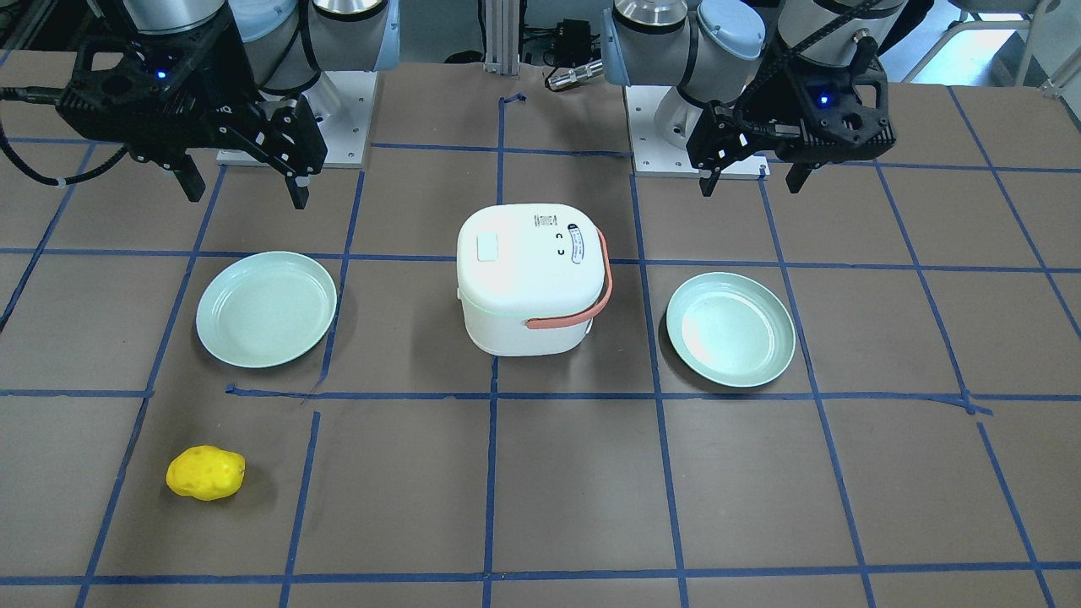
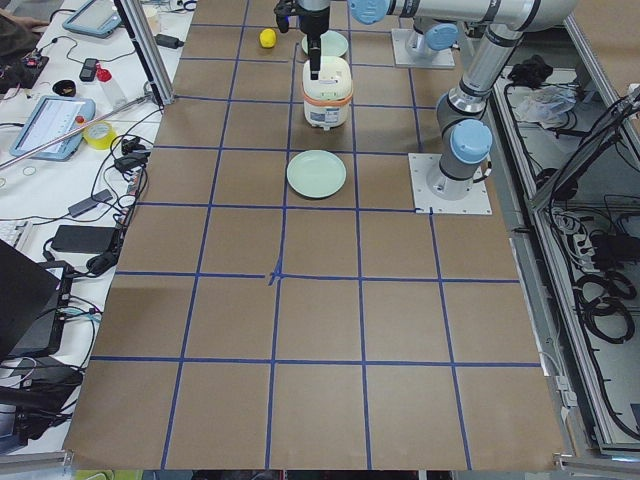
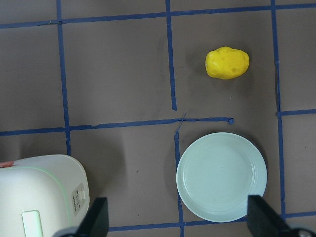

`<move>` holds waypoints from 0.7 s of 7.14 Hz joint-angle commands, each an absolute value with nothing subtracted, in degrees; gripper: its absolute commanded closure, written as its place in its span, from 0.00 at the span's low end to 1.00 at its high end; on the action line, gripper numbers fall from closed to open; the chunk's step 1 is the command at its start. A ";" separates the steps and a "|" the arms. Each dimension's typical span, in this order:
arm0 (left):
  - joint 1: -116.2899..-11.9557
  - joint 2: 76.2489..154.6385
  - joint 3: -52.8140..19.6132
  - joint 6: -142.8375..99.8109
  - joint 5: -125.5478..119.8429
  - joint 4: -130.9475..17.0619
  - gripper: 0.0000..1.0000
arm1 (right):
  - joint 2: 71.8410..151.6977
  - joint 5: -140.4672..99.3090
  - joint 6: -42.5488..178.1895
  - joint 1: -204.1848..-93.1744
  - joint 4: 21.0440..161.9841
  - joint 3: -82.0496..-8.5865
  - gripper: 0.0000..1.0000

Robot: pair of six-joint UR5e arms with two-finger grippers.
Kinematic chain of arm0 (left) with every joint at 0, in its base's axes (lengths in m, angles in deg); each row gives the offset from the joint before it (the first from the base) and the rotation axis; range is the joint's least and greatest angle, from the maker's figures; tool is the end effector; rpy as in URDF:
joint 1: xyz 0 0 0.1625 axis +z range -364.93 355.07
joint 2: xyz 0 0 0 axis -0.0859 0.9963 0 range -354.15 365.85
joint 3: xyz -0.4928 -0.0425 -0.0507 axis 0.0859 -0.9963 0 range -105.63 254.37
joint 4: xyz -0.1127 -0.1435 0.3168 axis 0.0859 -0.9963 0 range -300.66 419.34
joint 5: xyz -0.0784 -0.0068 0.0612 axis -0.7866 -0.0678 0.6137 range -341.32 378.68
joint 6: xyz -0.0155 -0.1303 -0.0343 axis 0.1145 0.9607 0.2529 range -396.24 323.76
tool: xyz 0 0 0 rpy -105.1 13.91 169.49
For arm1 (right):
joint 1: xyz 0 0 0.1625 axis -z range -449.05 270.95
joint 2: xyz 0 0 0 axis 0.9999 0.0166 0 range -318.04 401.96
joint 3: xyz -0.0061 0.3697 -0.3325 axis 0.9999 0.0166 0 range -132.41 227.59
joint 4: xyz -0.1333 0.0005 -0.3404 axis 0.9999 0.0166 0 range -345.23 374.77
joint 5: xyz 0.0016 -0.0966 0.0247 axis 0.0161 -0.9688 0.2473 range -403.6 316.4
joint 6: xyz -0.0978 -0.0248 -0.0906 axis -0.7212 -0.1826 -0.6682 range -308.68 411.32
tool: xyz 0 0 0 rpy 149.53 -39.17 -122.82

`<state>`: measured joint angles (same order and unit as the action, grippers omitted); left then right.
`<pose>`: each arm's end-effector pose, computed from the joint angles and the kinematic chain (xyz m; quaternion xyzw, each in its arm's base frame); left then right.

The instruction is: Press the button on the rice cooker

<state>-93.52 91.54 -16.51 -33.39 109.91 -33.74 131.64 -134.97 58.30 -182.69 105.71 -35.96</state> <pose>-0.1205 -0.4060 0.5436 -0.0372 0.9992 -0.0032 0.0107 0.1588 -0.4478 0.5739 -0.0298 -0.9976 0.0626 0.0062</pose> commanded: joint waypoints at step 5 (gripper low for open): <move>-93.52 91.54 -16.51 -33.43 109.91 -33.74 0.00 | 131.61 -133.16 59.05 -183.26 105.56 -36.17 0.11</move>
